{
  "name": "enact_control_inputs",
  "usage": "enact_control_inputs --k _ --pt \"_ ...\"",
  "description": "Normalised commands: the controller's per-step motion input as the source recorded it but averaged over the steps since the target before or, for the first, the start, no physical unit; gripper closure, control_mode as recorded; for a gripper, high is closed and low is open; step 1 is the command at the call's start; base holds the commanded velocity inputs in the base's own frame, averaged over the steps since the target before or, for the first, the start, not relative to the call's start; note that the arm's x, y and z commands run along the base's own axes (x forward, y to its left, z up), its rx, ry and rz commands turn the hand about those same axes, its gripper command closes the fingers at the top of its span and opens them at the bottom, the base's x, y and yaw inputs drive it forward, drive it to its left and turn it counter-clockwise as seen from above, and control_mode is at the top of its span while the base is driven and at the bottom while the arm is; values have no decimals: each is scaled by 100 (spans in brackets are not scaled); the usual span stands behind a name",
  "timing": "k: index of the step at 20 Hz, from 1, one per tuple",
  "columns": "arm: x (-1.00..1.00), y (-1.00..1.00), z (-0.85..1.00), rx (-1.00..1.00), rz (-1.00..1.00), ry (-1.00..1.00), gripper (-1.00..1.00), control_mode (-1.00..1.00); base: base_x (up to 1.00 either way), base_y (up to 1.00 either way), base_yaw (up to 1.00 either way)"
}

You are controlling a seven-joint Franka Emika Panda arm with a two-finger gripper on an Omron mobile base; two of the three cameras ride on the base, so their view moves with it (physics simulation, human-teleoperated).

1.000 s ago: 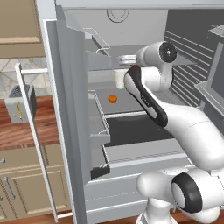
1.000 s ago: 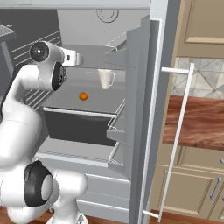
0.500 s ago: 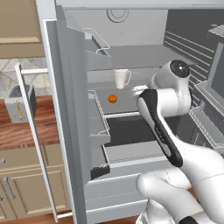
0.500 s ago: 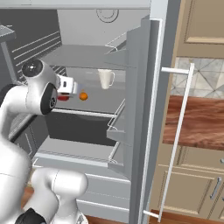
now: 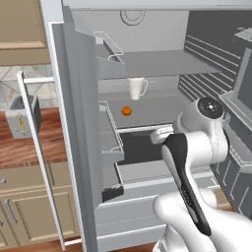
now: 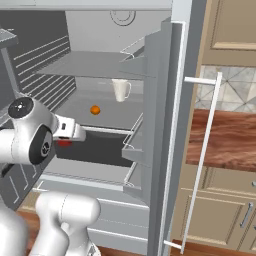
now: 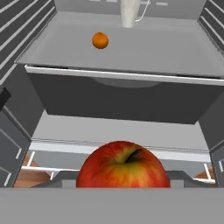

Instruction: Pick the apple and tangerine from the fridge and place them on the plate next to the blender to make a fruit smoothie.

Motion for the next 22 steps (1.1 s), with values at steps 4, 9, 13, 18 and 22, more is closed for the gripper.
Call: enact_control_inputs --k 4,9,13,18,22 --pt "-38 0 0 0 0 6 100 -100 0 0 0" --pt "-12 0 0 0 0 2 100 100 -8 0 0" --pt "0 0 0 0 0 0 100 100 -63 0 0" --pt "0 0 0 0 0 0 100 100 -81 0 -1" --pt "0 0 0 0 0 0 100 100 -60 0 -29"
